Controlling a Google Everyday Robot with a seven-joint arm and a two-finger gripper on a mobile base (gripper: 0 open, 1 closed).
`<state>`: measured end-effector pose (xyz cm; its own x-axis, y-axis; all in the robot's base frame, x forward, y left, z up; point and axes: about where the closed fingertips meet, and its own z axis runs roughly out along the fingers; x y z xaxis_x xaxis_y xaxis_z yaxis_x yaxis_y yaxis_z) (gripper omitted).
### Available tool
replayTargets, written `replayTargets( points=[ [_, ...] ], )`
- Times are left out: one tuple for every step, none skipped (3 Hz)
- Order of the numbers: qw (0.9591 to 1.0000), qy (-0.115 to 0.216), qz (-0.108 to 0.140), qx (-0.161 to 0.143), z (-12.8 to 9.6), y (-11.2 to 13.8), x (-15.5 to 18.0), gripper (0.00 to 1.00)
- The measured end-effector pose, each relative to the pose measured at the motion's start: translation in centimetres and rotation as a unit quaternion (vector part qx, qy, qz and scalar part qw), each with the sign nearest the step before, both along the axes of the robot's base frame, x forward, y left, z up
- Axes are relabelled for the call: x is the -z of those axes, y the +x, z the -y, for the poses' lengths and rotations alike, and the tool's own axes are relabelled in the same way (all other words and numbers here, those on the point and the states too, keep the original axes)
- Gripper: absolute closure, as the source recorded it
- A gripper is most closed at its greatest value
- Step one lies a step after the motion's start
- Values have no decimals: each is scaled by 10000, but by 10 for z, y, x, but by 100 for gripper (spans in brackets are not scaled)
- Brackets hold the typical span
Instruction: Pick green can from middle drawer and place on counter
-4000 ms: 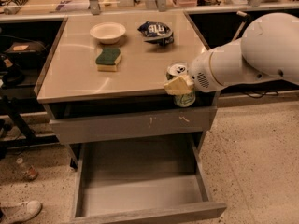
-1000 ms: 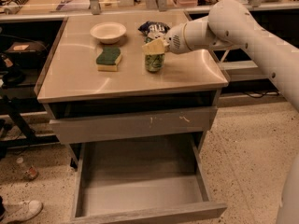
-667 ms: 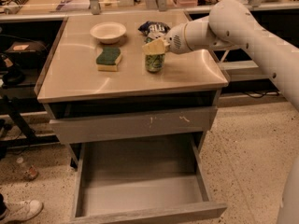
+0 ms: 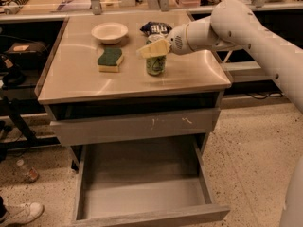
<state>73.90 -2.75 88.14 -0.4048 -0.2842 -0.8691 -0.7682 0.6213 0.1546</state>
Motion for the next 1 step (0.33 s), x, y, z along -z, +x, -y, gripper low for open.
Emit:
replayTargets(
  points=[
    [10000, 0, 0, 0, 0, 0, 0, 0]
  ],
)
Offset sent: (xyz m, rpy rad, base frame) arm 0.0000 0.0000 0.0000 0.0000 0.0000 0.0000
